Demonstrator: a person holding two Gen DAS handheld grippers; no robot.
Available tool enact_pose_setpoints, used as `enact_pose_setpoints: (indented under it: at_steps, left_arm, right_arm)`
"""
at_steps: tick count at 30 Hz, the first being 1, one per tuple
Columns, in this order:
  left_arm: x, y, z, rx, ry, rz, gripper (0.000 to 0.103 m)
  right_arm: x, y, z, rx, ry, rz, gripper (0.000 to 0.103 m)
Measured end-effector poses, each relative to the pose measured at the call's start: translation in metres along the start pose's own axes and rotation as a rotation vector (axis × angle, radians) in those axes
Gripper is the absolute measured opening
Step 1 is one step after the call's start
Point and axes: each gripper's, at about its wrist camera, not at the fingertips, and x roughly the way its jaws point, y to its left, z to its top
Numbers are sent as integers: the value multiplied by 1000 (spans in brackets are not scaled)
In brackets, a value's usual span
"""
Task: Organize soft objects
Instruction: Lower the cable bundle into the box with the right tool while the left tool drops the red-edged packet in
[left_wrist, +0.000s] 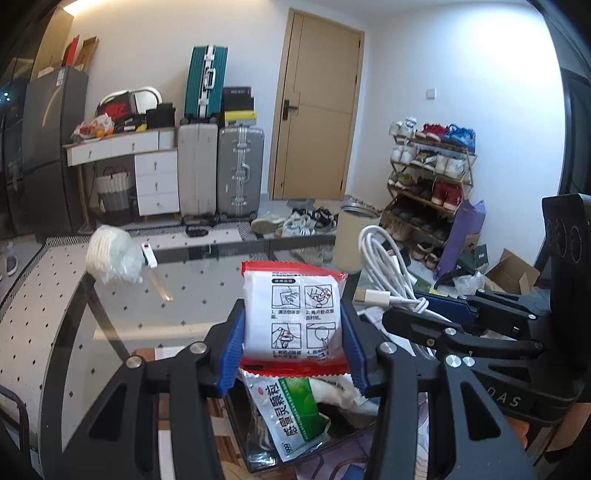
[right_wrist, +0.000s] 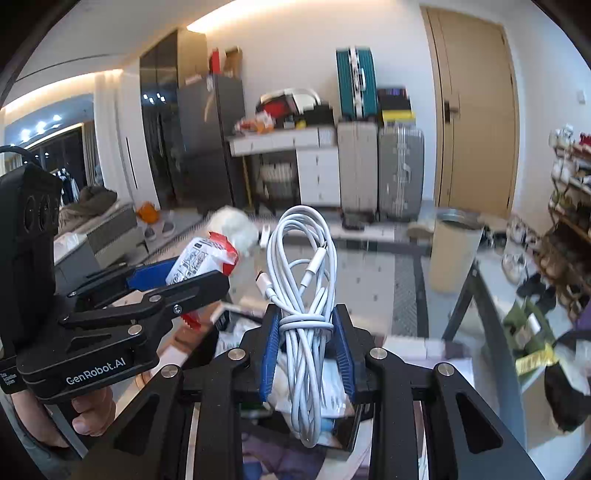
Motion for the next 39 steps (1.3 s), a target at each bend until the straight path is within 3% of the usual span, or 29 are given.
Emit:
enact_pose_setpoints:
  at_steps: [10, 15, 29, 31, 39]
  left_arm:
    - [29, -4, -16, -1, 170, -4, 47]
    - [39, -9, -25, 20, 245, -2, 47]
    - [40, -12, -30, 26, 277, -32, 50]
    - [38, -12, -30, 21, 269, -20, 57]
    - [22, -5, -29, -2, 240, -2, 62]
  right_arm:
    - [49, -18, -19, 51, 242, 4, 28]
    - [65, -22, -30, 65, 314, 16, 28]
    - [67, -18, -39, 37, 342, -6, 29]
    - [65, -17, -39, 33, 338, -5, 30]
    - [49, -19, -40, 47, 321, -5, 39]
